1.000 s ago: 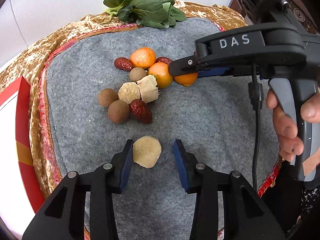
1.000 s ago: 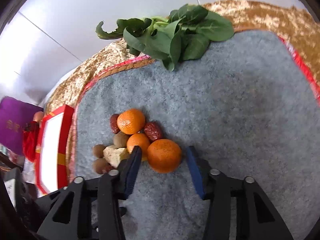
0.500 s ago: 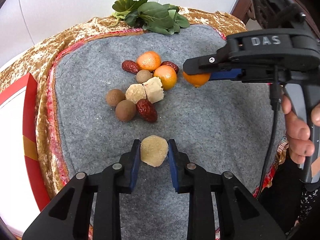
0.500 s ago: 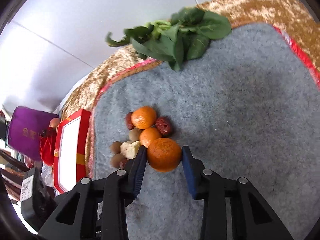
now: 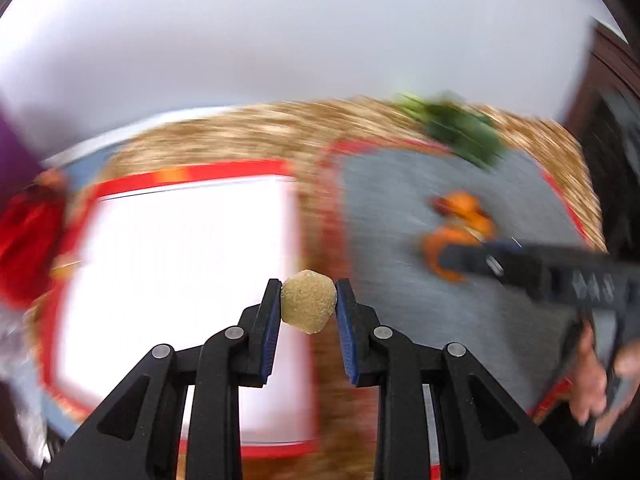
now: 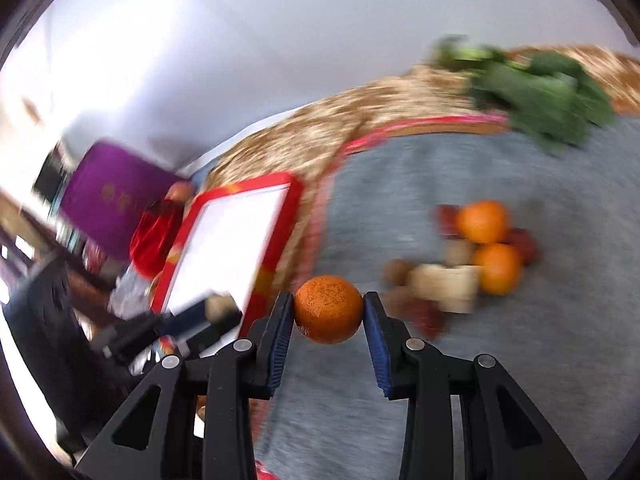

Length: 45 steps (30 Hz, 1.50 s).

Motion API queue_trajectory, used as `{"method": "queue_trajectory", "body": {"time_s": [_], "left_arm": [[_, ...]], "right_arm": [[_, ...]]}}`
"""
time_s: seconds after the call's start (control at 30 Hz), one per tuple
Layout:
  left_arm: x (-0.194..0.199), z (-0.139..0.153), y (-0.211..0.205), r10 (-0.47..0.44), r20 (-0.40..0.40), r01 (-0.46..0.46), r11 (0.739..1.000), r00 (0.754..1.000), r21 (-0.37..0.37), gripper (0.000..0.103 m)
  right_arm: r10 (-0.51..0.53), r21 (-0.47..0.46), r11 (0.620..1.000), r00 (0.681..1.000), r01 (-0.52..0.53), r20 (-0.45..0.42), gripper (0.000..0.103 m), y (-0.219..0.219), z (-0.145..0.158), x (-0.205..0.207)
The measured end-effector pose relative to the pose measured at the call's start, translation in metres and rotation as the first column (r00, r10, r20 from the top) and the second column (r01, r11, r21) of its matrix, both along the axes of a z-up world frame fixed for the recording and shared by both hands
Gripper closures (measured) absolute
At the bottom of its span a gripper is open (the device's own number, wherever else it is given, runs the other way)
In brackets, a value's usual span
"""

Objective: Organize fruits
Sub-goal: 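Carry the cake and mandarin with both tools over the white tray, then open the left tool to drop the cake while the right tool drops the mandarin, then move both open tools back over the fruit pile on the mat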

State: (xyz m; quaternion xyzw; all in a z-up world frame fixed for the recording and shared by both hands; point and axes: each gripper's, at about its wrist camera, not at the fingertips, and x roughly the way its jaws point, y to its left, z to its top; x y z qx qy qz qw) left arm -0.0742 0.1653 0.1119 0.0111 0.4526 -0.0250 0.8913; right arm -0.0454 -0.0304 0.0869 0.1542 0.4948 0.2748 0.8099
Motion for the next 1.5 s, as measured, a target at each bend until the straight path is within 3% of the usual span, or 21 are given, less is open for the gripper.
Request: {"method": "queue_trajectory", "body": {"time_s": [0.13, 0.2, 0.33, 0.57, 0.7, 0.77, 0.87, 1.0, 1.17, 1.3, 1.5], "left_arm": [[-0.008, -0.004, 0.051, 0.179, 0.004, -0.179, 0.984, 0.984, -0.002, 0.079], [-0.007, -0.020, 0.071, 0.241, -0.053, -0.241, 0.970, 0.969, -0.001, 0.079], [-0.012, -0.045, 0.085, 0.272, -0.142, -0.275, 0.961, 0.952, -0.002, 0.079], [-0.012, -0.050, 0.098, 0.312, -0.171, -0.311, 0.950, 0.935, 0.031, 0.079], [-0.006, -0.052, 0.090, 0.316, -0.181, -0.310, 0.949, 0.931, 0.061, 0.079], [-0.004, -0.051, 0.088, 0.325, -0.176, -0.315, 0.946, 0.929, 0.081, 0.076], [-0.004, -0.043, 0.083, 0.339, -0.131, -0.329, 0.940, 0.931, 0.095, 0.056], [0.000, -0.024, 0.058, 0.285, -0.039, -0.280, 0.955, 0.958, 0.094, 0.045], [0.007, -0.012, 0.006, 0.100, 0.019, -0.102, 0.988, 0.995, 0.119, 0.036], [0.009, -0.011, -0.030, -0.010, 0.022, 0.006, 0.991, 1.000, 0.137, 0.033], [0.010, -0.015, -0.078, -0.178, 0.022, 0.175, 0.980, 0.984, 0.099, 0.029]], "right_arm": [[0.127, -0.017, 0.992, 0.988, -0.126, 0.085, 0.067, 0.055, 0.009, -0.017], [0.188, -0.020, 0.982, 0.975, -0.187, 0.116, 0.067, 0.082, 0.012, -0.025], [0.262, -0.054, 0.965, 0.957, -0.257, 0.123, 0.067, 0.119, 0.003, -0.035], [0.320, -0.149, 0.941, 0.941, -0.303, 0.106, 0.067, 0.143, -0.017, -0.048], [0.313, -0.149, 0.943, 0.946, -0.299, 0.086, 0.064, 0.142, -0.019, -0.048], [0.307, -0.131, 0.947, 0.948, -0.295, 0.083, 0.064, 0.138, -0.017, -0.043], [0.289, -0.103, 0.954, 0.954, -0.281, 0.075, 0.058, 0.123, -0.008, -0.039], [0.220, -0.068, 0.975, 0.971, -0.214, 0.097, 0.055, 0.085, 0.008, -0.030], [0.058, -0.016, 0.998, 0.994, -0.056, 0.088, 0.048, 0.014, 0.019, -0.011], [-0.051, -0.134, 0.989, 0.991, 0.068, 0.124, 0.040, -0.034, 0.021, -0.010], [-0.083, -0.210, 0.972, 0.992, 0.102, 0.099, 0.040, -0.079, 0.010, -0.018]]}}
